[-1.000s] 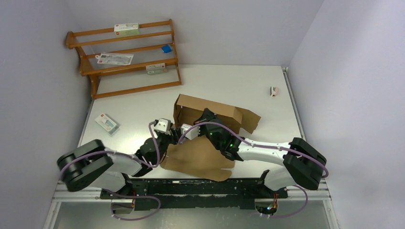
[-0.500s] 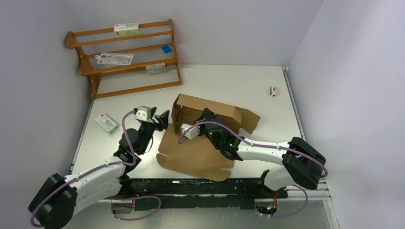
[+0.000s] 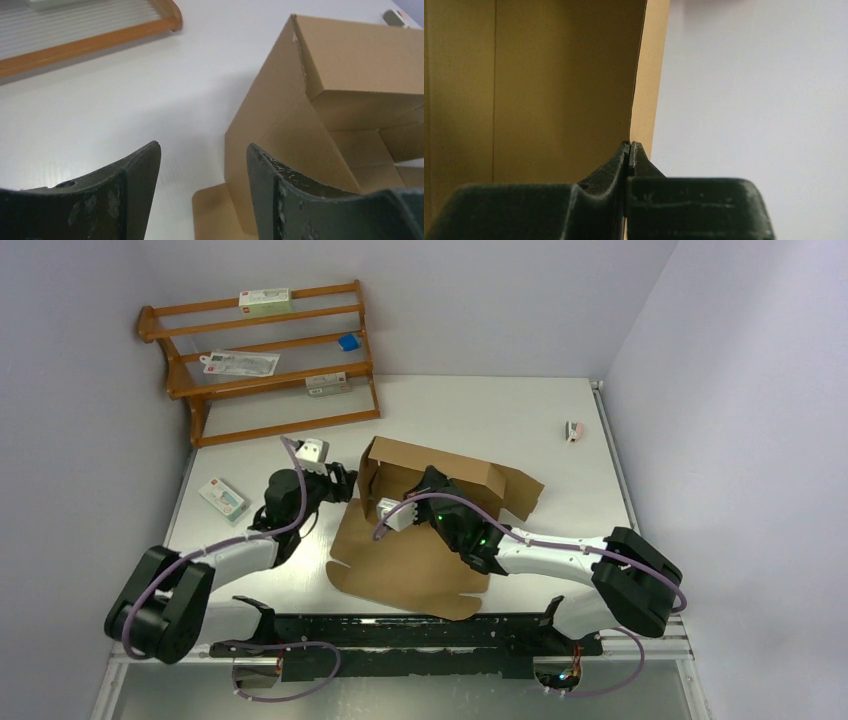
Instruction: Fold the paper box
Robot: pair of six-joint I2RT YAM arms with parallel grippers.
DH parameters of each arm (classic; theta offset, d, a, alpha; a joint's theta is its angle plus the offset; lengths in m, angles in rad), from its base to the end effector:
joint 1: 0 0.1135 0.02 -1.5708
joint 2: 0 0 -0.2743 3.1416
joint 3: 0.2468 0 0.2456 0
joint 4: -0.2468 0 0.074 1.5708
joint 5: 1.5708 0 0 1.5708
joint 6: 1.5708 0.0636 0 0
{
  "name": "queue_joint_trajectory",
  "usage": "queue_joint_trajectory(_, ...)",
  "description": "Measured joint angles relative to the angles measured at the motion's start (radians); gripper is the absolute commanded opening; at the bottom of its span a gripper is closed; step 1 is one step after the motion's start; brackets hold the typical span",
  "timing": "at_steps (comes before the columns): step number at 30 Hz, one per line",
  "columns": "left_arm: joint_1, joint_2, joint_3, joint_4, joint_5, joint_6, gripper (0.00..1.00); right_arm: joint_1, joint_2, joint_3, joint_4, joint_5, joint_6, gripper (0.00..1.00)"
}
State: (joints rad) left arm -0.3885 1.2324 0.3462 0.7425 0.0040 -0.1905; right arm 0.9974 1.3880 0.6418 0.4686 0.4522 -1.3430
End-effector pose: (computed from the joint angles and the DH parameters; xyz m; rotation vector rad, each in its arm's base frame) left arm 0.2426 -0.0996 0.2060 0.1743 1.7248 -0.4318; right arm 0.1926 0.2470 0.2297 -1.5723 1.0134 -0.6568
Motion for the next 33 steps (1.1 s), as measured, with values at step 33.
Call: queue_joint_trajectory(33,0.005,0.454,0.105,0.357,0.352,-0.017,0.51,-0.009,-0.005,0.103,-0.204,-0.100,0.086,0.00)
